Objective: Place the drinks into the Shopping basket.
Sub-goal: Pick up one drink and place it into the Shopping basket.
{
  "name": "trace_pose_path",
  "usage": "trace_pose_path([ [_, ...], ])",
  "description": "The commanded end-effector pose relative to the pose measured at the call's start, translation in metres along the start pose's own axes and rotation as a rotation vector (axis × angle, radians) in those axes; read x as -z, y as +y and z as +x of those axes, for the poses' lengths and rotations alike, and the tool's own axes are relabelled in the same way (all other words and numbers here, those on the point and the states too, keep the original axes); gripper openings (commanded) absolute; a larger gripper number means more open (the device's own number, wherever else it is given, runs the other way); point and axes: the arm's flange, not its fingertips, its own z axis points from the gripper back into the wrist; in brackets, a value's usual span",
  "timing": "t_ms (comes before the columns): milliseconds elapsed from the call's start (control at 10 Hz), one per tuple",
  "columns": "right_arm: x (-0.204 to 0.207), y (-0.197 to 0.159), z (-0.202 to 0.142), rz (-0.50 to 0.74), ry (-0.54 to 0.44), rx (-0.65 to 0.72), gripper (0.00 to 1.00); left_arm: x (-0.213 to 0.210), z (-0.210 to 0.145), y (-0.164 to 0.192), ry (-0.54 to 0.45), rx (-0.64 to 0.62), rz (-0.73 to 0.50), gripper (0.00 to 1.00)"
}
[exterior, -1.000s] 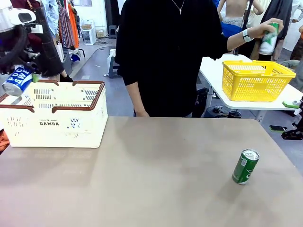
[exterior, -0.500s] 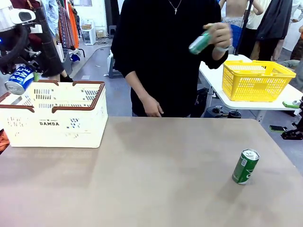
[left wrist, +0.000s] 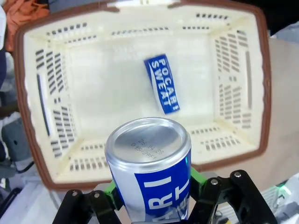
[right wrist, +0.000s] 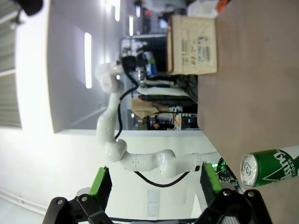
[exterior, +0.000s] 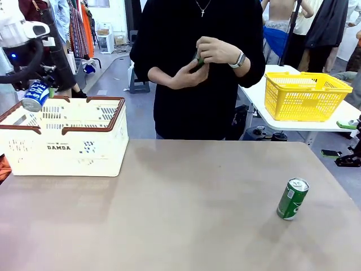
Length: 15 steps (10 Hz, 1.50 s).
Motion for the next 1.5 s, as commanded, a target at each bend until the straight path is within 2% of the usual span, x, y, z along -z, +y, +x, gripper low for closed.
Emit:
trace_pose_path([
  [0, -0.001, 0.004, 0.0, -0.008, 0.014, 0.006, 1.0, 0.006, 0.026, 0.012, -0.014, 0.033, -0.011, 0.0],
  [200, -0.001, 0.004, 0.0, -0.008, 0.014, 0.006, 1.0, 0.041, 0.038, 0.025, 0.025, 0.02, -0.012, 0.0],
  [400, -0.001, 0.004, 0.0, -0.008, 0.014, 0.006, 1.0, 0.078, 0.049, 0.036, 0.017, -0.015, -0.009, 0.0],
  [800, -0.001, 0.004, 0.0, -0.008, 0.014, 0.006, 1.0, 0.145, 0.056, 0.054, 0.095, -0.028, 0.072, 0.0],
  [1100, -0.001, 0.004, 0.0, -0.008, 0.014, 0.006, 1.0, 0.166, 0.051, 0.061, 0.106, -0.067, 0.069, 0.0],
  [1200, -0.001, 0.004, 0.0, -0.008, 0.014, 0.006, 1.0, 0.166, 0.052, 0.061, 0.104, -0.077, 0.064, 0.31],
  [1300, -0.001, 0.004, 0.0, -0.008, 0.014, 0.006, 1.0, 0.166, 0.053, 0.059, 0.107, -0.076, 0.076, 0.88],
  [1400, -0.001, 0.004, 0.0, -0.008, 0.014, 0.006, 1.0, 0.168, 0.054, 0.058, 0.113, -0.073, 0.078, 1.0],
])
